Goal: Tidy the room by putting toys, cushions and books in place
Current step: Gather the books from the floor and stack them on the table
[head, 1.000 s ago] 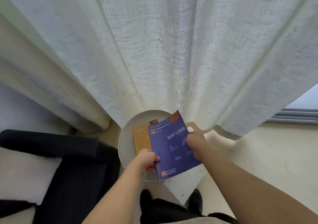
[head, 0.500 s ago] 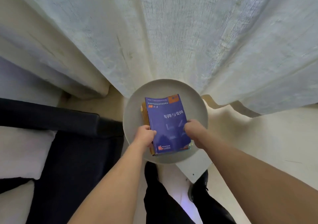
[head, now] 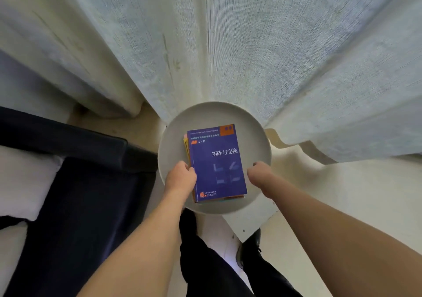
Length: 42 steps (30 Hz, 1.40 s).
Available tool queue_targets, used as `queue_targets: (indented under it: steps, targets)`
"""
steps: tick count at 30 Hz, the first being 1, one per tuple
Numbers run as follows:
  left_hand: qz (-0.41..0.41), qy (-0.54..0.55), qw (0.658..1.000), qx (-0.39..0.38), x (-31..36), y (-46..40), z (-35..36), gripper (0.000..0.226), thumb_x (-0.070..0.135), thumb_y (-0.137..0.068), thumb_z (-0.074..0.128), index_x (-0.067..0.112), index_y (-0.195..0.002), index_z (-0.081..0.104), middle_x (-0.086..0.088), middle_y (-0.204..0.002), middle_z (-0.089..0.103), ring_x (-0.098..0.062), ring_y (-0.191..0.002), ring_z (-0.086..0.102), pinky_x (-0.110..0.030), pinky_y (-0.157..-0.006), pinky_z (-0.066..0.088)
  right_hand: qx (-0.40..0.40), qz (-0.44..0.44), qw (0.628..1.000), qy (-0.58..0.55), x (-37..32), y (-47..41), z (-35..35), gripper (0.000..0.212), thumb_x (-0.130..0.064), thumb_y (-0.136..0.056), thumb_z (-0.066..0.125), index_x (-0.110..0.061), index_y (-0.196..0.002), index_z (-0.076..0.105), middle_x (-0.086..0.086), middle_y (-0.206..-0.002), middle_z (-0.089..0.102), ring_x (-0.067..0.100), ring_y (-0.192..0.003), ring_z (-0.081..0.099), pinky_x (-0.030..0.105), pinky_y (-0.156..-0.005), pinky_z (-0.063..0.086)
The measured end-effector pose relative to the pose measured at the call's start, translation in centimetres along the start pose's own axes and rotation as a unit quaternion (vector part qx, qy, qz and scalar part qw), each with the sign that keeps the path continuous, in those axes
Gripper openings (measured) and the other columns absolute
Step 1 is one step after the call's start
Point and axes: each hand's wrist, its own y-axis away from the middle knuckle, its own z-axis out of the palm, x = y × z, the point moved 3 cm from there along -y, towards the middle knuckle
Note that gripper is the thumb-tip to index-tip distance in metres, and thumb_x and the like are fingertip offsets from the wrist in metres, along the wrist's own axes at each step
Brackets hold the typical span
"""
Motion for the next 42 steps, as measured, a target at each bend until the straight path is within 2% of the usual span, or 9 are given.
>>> queue_targets:
  steps: [5, 7, 10, 13, 16, 21, 30, 37, 42]
  targets:
    - [0.081, -0.001, 0.997, 0.006, 4.6, 6.5, -2.9, 0.027, 0.041, -0.102, 0.042, 0.016, -0.101, 0.053, 0.001, -0.096, 0.062, -0.008, -0.075, 0.056, -0.024, -0.056, 0.038, 0.005, -0.06, 0.998, 0.022, -0.4, 7.4, -3.9, 0.016, -0.006, -0.096, 0.043, 0.003, -0.102, 0.055, 0.019, -0.109, 0.061, 0.026, -0.088, 0.055, 0.035, -0.08, 0.048]
    - [0.107, -0.01, 0.994, 0.015, 6.5, 9.1, -3.2, 0.026, 0.041, -0.102, 0.041, 0.017, -0.099, 0.052, 0.0, -0.096, 0.063, -0.008, -0.076, 0.057, -0.024, -0.057, 0.038, 0.014, -0.083, 0.996, 0.027, -0.1, 10.1, -5.4, 0.025, -0.012, -0.096, 0.046, 0.002, -0.115, 0.053, 0.015, -0.115, 0.058, 0.029, -0.102, 0.057, 0.035, -0.087, 0.048]
    - [0.147, -0.049, 0.987, 0.03, 9.0, 12.3, -3.3, 0.024, 0.04, -0.102, 0.042, 0.019, -0.097, 0.051, 0.0, -0.096, 0.062, -0.012, -0.078, 0.056, -0.026, -0.06, 0.039, 0.021, -0.114, 0.993, 0.015, 0.6, 12.6, -7.5, 0.018, -0.016, -0.095, 0.047, -0.005, -0.109, 0.05, 0.011, -0.108, 0.054, 0.02, -0.088, 0.054, 0.03, -0.075, 0.047]
    - [0.18, -0.075, 0.98, 0.048, 11.0, 14.2, -3.5, 0.024, 0.041, -0.1, 0.042, 0.019, -0.099, 0.051, -0.003, -0.102, 0.063, -0.02, -0.089, 0.06, -0.036, -0.078, 0.05, 0.019, -0.134, 0.991, 0.011, 1.4, 14.1, -9.6, 0.023, -0.014, -0.093, 0.049, -0.003, -0.112, 0.051, 0.012, -0.109, 0.058, 0.024, -0.098, 0.058, 0.033, -0.081, 0.05]
    - [0.186, -0.075, 0.977, 0.07, 11.9, 15.3, -3.7, 0.027, 0.041, -0.1, 0.041, 0.018, -0.103, 0.053, -0.004, -0.103, 0.062, -0.017, -0.088, 0.059, -0.035, -0.079, 0.05, 0.019, -0.145, 0.989, 0.002, 1.6, 14.9, -11.1, 0.028, -0.013, -0.093, 0.048, -0.004, -0.119, 0.051, 0.009, -0.103, 0.054, 0.021, -0.089, 0.051, 0.031, -0.08, 0.045]
    - [0.193, -0.071, 0.975, 0.08, 11.9, 16.7, -3.3, 0.04, 0.042, -0.1, 0.041, 0.015, -0.127, 0.053, -0.005, -0.12, 0.06, -0.022, -0.105, 0.059, -0.04, -0.091, 0.052, 0.027, -0.159, 0.987, 0.006, 2.6, 14.9, -11.5, 0.025, -0.012, -0.091, 0.048, -0.004, -0.114, 0.05, 0.009, -0.106, 0.053, 0.022, -0.094, 0.049, 0.033, -0.08, 0.045]
    - [0.177, -0.064, 0.98, 0.057, 9.9, 17.3, -1.9, 0.023, 0.043, -0.1, 0.044, 0.022, -0.107, 0.051, 0.002, -0.103, 0.061, -0.014, -0.091, 0.062, -0.04, -0.082, 0.057, -0.001, -0.148, 0.989, -0.004, 4.5, 14.5, -9.8, 0.017, -0.023, -0.094, 0.053, -0.01, -0.104, 0.049, 0.001, -0.089, 0.054, 0.012, -0.078, 0.054, 0.028, -0.077, 0.05]
    - [0.232, -0.116, 0.965, 0.042, 11.9, 17.5, -2.8, 0.035, 0.041, -0.102, 0.039, 0.016, -0.123, 0.054, -0.004, -0.117, 0.062, -0.023, -0.104, 0.06, -0.037, -0.087, 0.05, 0.056, -0.12, 0.991, -0.026, 5.8, 16.6, -10.9, 0.043, -0.018, -0.093, 0.048, -0.007, -0.134, 0.047, 0.01, -0.127, 0.056, 0.025, -0.111, 0.055, 0.029, -0.084, 0.045]
    - [0.296, -0.131, 0.946, -0.004, 16.4, 18.9, -1.5, 0.032, 0.031, -0.101, 0.037, 0.009, -0.11, 0.058, -0.011, -0.105, 0.063, -0.026, -0.095, 0.059, -0.034, -0.08, 0.045, 0.102, -0.104, 0.987, -0.072, 7.9, 18.7, -13.3, 0.056, -0.016, -0.093, 0.044, -0.008, -0.148, 0.033, 0.011, -0.145, 0.043, 0.027, -0.126, 0.046, 0.031, -0.093, 0.039]
